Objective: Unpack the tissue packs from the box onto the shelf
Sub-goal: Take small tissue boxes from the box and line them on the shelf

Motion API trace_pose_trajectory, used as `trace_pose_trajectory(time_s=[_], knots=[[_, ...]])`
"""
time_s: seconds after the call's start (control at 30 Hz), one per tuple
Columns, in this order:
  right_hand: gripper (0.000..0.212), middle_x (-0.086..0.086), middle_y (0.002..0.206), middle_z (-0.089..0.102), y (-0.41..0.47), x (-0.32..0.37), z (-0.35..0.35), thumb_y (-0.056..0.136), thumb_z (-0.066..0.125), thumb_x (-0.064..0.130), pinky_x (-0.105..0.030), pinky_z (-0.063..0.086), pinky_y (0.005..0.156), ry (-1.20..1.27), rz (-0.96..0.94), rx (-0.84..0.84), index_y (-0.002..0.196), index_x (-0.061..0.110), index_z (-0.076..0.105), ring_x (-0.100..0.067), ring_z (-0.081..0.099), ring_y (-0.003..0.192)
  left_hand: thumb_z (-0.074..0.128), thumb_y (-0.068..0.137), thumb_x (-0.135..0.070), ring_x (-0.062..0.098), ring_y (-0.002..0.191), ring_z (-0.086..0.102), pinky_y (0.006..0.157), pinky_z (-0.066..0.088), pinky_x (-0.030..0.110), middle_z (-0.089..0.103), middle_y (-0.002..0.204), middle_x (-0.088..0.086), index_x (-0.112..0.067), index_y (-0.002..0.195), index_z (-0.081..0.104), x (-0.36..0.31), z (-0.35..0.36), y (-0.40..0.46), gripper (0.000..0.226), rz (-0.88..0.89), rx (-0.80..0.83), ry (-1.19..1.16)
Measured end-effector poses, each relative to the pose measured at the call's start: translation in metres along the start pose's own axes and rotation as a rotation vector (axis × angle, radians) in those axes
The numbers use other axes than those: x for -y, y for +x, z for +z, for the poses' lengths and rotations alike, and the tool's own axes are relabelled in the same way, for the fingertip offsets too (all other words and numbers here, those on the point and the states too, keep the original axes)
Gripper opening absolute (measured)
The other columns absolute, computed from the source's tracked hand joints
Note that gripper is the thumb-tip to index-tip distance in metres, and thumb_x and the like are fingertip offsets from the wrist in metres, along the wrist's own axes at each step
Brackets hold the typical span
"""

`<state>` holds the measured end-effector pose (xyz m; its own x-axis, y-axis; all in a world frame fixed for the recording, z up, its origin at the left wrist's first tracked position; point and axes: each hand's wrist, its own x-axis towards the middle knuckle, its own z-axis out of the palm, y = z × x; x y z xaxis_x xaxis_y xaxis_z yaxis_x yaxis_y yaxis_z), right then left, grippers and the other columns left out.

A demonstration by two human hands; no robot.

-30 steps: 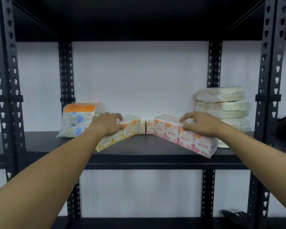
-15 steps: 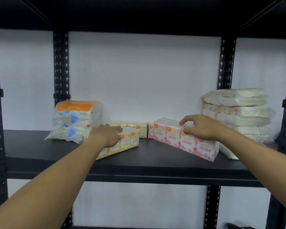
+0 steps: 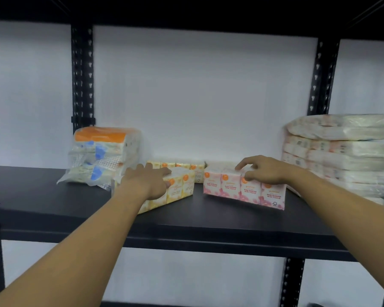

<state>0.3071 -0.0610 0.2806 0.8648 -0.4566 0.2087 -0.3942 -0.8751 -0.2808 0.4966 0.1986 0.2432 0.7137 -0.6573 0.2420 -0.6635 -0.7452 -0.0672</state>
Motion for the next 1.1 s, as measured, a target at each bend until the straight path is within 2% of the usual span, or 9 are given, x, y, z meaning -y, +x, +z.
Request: trace_pose_trajectory(time_s=[0.13, 0.37, 0.4, 0.47, 0.53, 0.6, 0.7, 0.83, 1.1], knots=[[0.03, -0.002, 0.105, 0.068, 0.016, -0.004, 0.0, 0.092, 0.059, 0.023, -0.024, 0.052, 0.058, 0.07, -0.005, 0.056, 0.117, 0.041, 0.059, -0.013, 0.062, 0.062, 0.025, 0.1, -0.056, 0.032, 0.139, 0.029, 0.11, 0.026, 0.05, 0.027, 0.155, 0.008, -0.047, 0.15, 0.019, -0.001, 0.0, -0.001, 0.051, 0.005, -0.004, 0.012], [0.032, -0.003, 0.113, 0.066, 0.027, -0.01, 0.007, 0.092, 0.058, 0.019, -0.02, 0.046, 0.051, 0.109, 0.031, 0.089, 0.119, 0.037, 0.061, -0.015, 0.055, 0.062, 0.024, 0.1, -0.055, 0.032, 0.139, 0.029, 0.111, 0.025, 0.05, 0.028, 0.154, 0.008, -0.046, 0.15, 0.019, -0.002, -0.001, -0.003, 0.051, 0.005, -0.004, 0.018], [0.033, -0.003, 0.118, 0.065, 0.028, -0.011, 0.008, 0.092, 0.057, 0.018, -0.021, 0.047, 0.057, 0.111, 0.04, 0.08, 0.119, 0.036, 0.061, -0.014, 0.057, 0.067, 0.024, 0.1, -0.055, 0.033, 0.139, 0.029, 0.11, 0.024, 0.05, 0.029, 0.154, 0.008, -0.046, 0.15, 0.019, -0.002, -0.001, -0.003, 0.051, 0.006, -0.005, 0.018], [0.036, -0.001, 0.135, 0.057, 0.031, -0.009, 0.012, 0.091, 0.055, 0.017, -0.026, 0.046, 0.082, 0.03, 0.051, 0.036, 0.122, 0.035, 0.062, -0.016, 0.06, 0.1, 0.024, 0.1, -0.055, 0.033, 0.139, 0.029, 0.11, 0.025, 0.05, 0.029, 0.154, 0.009, -0.046, 0.149, 0.02, -0.002, -0.001, -0.003, 0.05, 0.009, -0.006, 0.022], [0.039, 0.003, 0.142, 0.051, 0.033, -0.002, 0.018, 0.09, 0.053, 0.023, -0.034, 0.04, 0.101, -0.161, 0.069, -0.039, 0.125, 0.037, 0.06, -0.02, 0.05, 0.126, 0.024, 0.1, -0.055, 0.033, 0.139, 0.029, 0.109, 0.025, 0.05, 0.029, 0.154, 0.009, -0.046, 0.149, 0.019, -0.002, -0.001, -0.004, 0.05, 0.01, -0.006, 0.022], [0.045, 0.003, 0.136, 0.053, 0.03, 0.007, 0.027, 0.086, 0.057, 0.035, -0.038, 0.043, 0.097, -0.336, 0.083, -0.112, 0.13, 0.039, 0.056, -0.024, 0.051, 0.123, 0.024, 0.1, -0.056, 0.033, 0.139, 0.029, 0.109, 0.025, 0.05, 0.029, 0.154, 0.008, -0.047, 0.149, 0.02, -0.002, -0.001, -0.004, 0.05, 0.008, -0.006, 0.019], [0.054, 0.005, 0.129, 0.058, 0.029, 0.011, 0.04, 0.082, 0.064, 0.045, -0.036, 0.045, 0.087, -0.442, 0.047, -0.177, 0.134, 0.04, 0.052, -0.022, 0.056, 0.116, 0.023, 0.1, -0.056, 0.033, 0.139, 0.029, 0.11, 0.025, 0.05, 0.029, 0.154, 0.008, -0.047, 0.149, 0.02, -0.002, -0.001, -0.004, 0.05, 0.007, -0.004, 0.018], [0.052, 0.008, 0.132, 0.059, 0.036, 0.004, 0.045, 0.084, 0.065, 0.04, -0.031, 0.042, 0.077, -0.453, 0.033, -0.209, 0.135, 0.041, 0.052, -0.019, 0.057, 0.117, 0.025, 0.1, -0.055, 0.032, 0.139, 0.028, 0.111, 0.024, 0.05, 0.029, 0.154, 0.007, -0.047, 0.149, 0.02, -0.002, -0.002, -0.005, 0.049, 0.004, 0.001, 0.0], [0.051, 0.007, 0.13, 0.059, 0.048, -0.007, 0.052, 0.09, 0.063, 0.036, -0.031, 0.041, 0.076, -0.392, 0.039, -0.238, 0.139, 0.04, 0.049, -0.019, 0.056, 0.118, 0.024, 0.1, -0.055, 0.032, 0.137, 0.031, 0.109, 0.027, 0.049, 0.032, 0.152, 0.007, -0.048, 0.148, 0.02, -0.002, -0.001, -0.004, 0.049, 0.012, -0.003, 0.009]])
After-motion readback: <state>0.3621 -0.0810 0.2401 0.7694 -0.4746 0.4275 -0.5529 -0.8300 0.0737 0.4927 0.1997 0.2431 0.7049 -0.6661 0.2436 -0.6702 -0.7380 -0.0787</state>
